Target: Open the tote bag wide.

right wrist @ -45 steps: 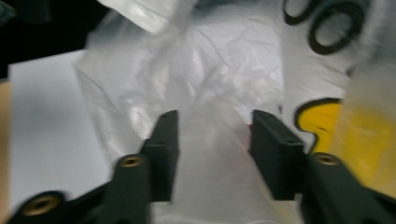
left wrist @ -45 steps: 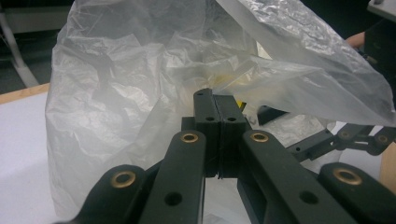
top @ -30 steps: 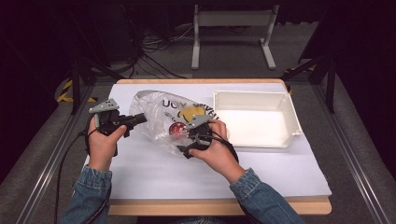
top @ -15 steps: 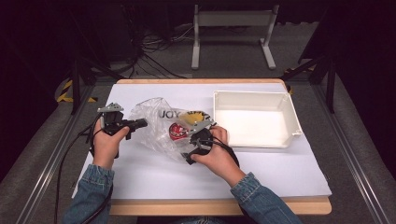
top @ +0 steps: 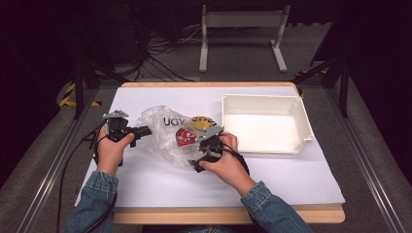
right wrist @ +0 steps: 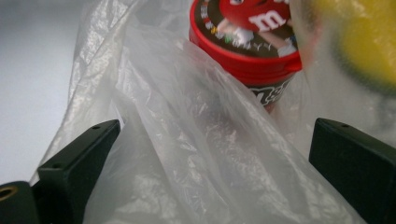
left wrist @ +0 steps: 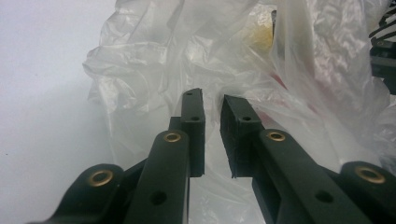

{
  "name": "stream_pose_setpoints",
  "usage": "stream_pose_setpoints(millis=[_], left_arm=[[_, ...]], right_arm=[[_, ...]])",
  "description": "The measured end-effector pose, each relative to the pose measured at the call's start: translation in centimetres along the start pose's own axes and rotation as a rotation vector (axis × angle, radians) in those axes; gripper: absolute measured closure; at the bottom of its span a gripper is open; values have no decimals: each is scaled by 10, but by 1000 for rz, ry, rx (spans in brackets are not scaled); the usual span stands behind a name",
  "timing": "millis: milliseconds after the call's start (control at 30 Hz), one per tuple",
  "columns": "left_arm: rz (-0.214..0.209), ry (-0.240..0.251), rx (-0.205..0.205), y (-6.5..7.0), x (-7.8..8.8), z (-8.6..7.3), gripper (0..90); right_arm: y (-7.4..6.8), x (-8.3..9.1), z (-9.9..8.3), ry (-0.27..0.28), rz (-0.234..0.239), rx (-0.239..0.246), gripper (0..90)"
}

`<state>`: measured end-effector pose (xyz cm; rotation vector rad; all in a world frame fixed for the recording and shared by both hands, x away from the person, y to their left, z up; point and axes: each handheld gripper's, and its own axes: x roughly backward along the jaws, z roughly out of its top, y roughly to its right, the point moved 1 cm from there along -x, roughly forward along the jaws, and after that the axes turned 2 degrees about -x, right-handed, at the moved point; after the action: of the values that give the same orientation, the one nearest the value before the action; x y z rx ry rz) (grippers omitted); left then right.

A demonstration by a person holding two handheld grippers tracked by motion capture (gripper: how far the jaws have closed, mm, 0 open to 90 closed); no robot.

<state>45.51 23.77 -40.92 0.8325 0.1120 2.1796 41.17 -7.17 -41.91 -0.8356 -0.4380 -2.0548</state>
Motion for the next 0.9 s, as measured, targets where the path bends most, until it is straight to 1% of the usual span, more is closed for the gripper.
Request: stream_pose_setpoints(millis=[100,233,267,300,400,467,600,667,700,767,833,900], left_arm=[[-2,-3,-14,2,1,-1,777],[-8,0,-15,5,3,-1,777],[-2,0,-29,5,4,-1,777],[-6,0,-23,6,4,-1,777],[-7,4,-30,8,6,0,777],[-9,3,-33,9,7,0,778],[-8,3,-42,9,7,0,780],[-13,5,-31,10,8,-1,781],[-14,5,-31,10,8,-1,782],[-9,5,-41,9,8,0,784],[-10,5,-40,9,8,0,789],[-10,4,-42,9,8,0,791]], right_arm=[[-1,7,3,28,14,0,37],[-1,17,10,65,24,6,36],[-1,19,12,74,26,10,36],[-2,21,13,80,30,11,36],[-3,28,19,99,56,33,41],[-5,34,24,123,60,42,42],[-8,43,35,156,74,65,96],[-9,47,40,163,87,75,118],[-11,49,43,167,103,76,128],[-14,52,45,171,121,77,131],[-16,55,47,169,132,84,128],[-18,57,48,169,133,88,122]])
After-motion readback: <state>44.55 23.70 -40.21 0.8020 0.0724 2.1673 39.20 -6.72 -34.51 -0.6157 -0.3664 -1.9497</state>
